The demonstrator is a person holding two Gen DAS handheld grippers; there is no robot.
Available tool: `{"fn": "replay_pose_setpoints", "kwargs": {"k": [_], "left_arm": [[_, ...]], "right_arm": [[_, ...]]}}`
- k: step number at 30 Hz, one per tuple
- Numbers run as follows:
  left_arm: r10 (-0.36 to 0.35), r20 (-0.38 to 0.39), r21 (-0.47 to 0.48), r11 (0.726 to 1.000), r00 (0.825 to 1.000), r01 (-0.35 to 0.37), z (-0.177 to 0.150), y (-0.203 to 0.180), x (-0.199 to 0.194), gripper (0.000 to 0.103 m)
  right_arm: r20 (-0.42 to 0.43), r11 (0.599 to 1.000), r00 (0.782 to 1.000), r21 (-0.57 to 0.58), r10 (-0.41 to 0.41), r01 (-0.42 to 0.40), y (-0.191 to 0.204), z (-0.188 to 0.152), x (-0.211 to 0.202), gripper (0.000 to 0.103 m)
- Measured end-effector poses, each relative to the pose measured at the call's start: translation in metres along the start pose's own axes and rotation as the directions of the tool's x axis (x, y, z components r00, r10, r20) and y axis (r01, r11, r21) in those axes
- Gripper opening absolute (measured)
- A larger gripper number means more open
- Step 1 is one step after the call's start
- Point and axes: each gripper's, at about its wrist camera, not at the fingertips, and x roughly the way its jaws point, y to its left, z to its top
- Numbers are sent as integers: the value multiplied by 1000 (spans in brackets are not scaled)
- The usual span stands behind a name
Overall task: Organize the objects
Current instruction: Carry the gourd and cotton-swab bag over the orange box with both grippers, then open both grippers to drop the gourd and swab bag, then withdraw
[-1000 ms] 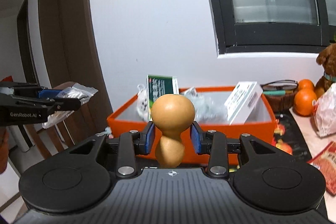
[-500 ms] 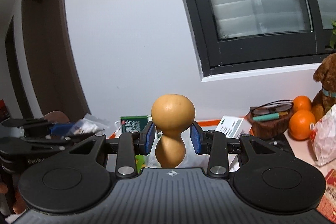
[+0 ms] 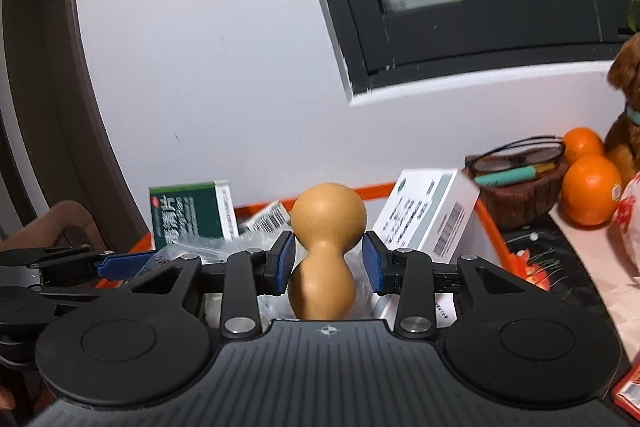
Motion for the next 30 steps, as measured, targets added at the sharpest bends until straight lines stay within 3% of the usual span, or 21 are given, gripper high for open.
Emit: {"fn": "replay_pose_setpoints", "kwargs": {"k": [6, 9, 12, 16, 21, 25, 28, 30], "left_arm": [[9, 3, -10, 1000, 1000, -9, 5, 0, 7, 101], [24, 12, 4, 1000, 1000, -24, 8, -2, 9, 103], [28, 19, -4, 1000, 999, -28, 7, -5, 2, 103], [66, 54, -22, 998, 996, -65, 0, -7, -25, 103], [35, 36, -149, 988, 999, -29, -17, -1, -54, 103], [65, -22, -194, 979, 998, -68, -32, -1, -61, 103], [23, -97, -246, 968, 995, -46, -45, 4, -64, 103], [8, -86, -293, 956, 996, -33, -53, 8, -66, 103]], "right_arm": [[34, 999, 999, -40, -3, 5, 11, 10, 5, 44], [0, 998, 1000, -66, -22, 22, 18, 15, 10, 84], [22, 995, 999, -91, -48, 50, 23, 12, 2, 85], [65, 995, 995, -62, -73, 77, 26, 5, -32, 101], [55, 993, 994, -54, -98, 101, 39, -12, -76, 103], [35, 994, 995, -49, -91, 93, 51, -26, -100, 103], [42, 990, 992, -82, -116, 119, 58, -34, -108, 103], [32, 989, 992, -84, -118, 121, 59, -38, -108, 103]]}}
